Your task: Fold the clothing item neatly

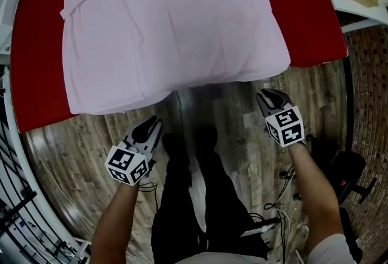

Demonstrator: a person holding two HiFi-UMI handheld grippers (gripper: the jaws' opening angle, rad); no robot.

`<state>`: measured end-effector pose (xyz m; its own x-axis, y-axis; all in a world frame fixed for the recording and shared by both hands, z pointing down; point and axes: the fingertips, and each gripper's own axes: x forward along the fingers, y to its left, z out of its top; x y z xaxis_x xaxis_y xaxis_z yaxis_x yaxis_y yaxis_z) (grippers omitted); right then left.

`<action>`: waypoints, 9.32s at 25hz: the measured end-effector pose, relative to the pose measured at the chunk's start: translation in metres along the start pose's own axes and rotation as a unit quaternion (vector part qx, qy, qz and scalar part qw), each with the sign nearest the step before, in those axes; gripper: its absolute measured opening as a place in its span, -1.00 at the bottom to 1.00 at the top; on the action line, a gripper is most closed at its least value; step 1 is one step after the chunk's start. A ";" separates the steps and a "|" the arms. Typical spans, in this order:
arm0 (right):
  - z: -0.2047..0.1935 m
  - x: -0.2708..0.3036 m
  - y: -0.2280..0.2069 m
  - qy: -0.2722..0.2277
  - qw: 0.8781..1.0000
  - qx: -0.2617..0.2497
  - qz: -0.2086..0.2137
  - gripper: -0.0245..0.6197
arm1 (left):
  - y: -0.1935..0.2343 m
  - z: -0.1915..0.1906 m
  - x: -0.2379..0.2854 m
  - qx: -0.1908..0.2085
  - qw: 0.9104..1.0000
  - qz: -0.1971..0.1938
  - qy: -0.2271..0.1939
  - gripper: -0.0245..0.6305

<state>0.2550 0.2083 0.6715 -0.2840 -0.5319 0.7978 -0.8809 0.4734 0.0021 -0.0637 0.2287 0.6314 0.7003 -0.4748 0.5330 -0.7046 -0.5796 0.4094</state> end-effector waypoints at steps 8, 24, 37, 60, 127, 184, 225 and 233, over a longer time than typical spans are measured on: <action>0.001 0.010 -0.022 -0.011 1.000 -0.014 0.023 -0.75 | 0.054 -0.021 -0.028 -0.023 0.997 0.067 -0.001 -0.73; 0.004 0.023 -0.030 -0.045 0.986 0.131 0.088 -0.83 | 0.124 -0.056 -0.063 -0.118 0.979 0.163 -0.029 -0.73; 0.010 0.024 -0.041 -0.040 0.992 -0.026 0.116 0.00 | 0.154 -0.052 -0.069 -0.053 0.991 0.121 0.005 0.00; 0.019 0.090 -0.018 0.009 0.988 -0.073 0.136 0.00 | 0.163 -0.054 -0.005 -0.072 0.995 0.068 0.020 0.01; 0.192 -0.229 0.056 -0.095 0.970 0.032 0.223 -0.86 | -0.087 0.182 -0.213 -0.118 0.979 -0.143 -0.084 -0.88; 0.513 -0.136 -0.064 -0.143 0.986 -0.078 0.025 -0.86 | 0.101 0.493 -0.182 0.067 0.948 -0.270 -0.151 -0.88; 0.597 0.123 -0.203 -0.032 0.991 0.013 0.133 -0.86 | 0.354 0.522 -0.017 -0.047 0.991 -0.076 -0.101 -0.87; 0.582 0.178 -0.223 -0.006 0.986 0.101 0.134 -0.86 | 0.396 0.503 0.008 -0.125 0.986 -0.034 -0.103 -0.87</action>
<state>0.1803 -0.4009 0.4619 -0.5193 -0.4152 0.7470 -0.8311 0.4490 -0.3282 -0.2794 -0.3381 0.4251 0.7368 -0.5801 0.3473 -0.6438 -0.4452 0.6223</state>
